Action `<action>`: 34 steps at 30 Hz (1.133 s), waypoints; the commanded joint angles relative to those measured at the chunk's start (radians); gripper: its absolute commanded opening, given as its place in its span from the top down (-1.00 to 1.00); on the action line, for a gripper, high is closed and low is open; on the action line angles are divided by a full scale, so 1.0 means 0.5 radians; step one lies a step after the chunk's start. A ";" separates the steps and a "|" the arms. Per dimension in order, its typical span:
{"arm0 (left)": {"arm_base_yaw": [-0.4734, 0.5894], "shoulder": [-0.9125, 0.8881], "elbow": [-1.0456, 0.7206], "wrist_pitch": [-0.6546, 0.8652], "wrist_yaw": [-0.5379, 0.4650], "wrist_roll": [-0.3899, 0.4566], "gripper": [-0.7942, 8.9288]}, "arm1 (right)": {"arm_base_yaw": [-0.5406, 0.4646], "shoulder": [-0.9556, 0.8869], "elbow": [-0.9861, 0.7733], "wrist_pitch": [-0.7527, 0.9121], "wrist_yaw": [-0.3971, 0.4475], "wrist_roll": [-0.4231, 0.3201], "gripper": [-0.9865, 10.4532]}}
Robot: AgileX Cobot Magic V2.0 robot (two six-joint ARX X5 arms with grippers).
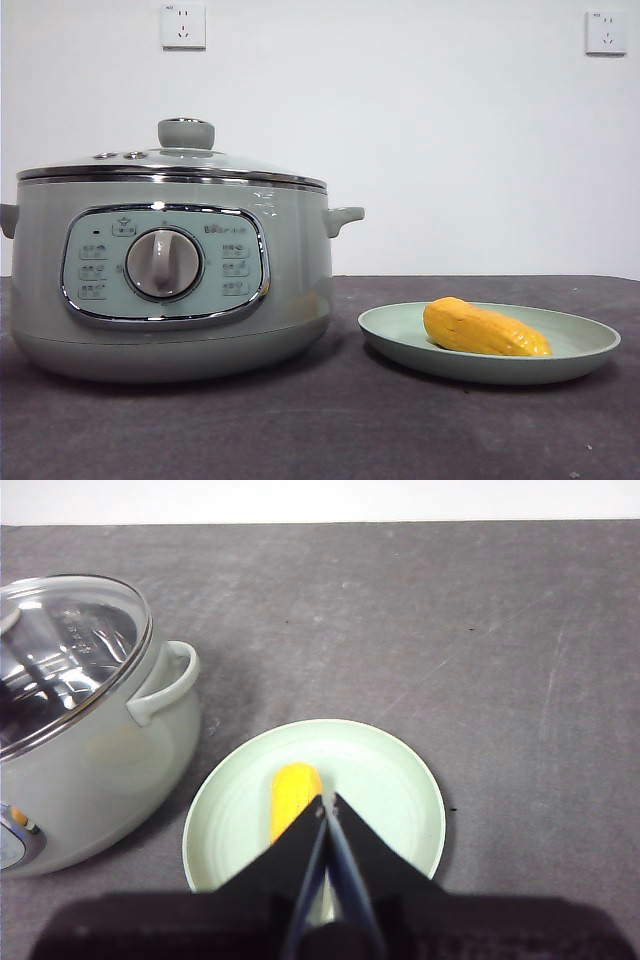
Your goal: Take the corn out from the steamer,put the corn on the plate,close the lid
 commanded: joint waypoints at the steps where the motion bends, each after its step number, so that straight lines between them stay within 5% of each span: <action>1: -0.009 0.011 -0.011 0.002 -0.006 -0.023 0.84 | 0.002 0.001 -0.017 0.007 0.006 0.028 0.83; 8: -0.010 0.013 -0.012 0.003 -0.006 -0.023 0.84 | 0.002 0.001 -0.017 0.007 0.005 0.027 0.83; 10: 0.013 -0.077 -0.016 -0.006 -0.098 0.156 0.84 | 0.002 0.001 -0.017 0.002 0.006 0.027 0.83; 16: 0.559 -0.546 -0.325 0.414 0.138 0.307 0.84 | 0.002 0.001 -0.017 -0.027 0.005 0.028 0.83; 22: 0.842 -0.797 -0.803 0.733 0.416 0.356 0.84 | 0.002 0.001 -0.017 -0.053 0.005 0.027 0.83; 34: 0.889 -0.871 -1.219 0.820 0.426 0.304 0.84 | 0.002 0.001 -0.017 -0.063 0.005 0.028 0.83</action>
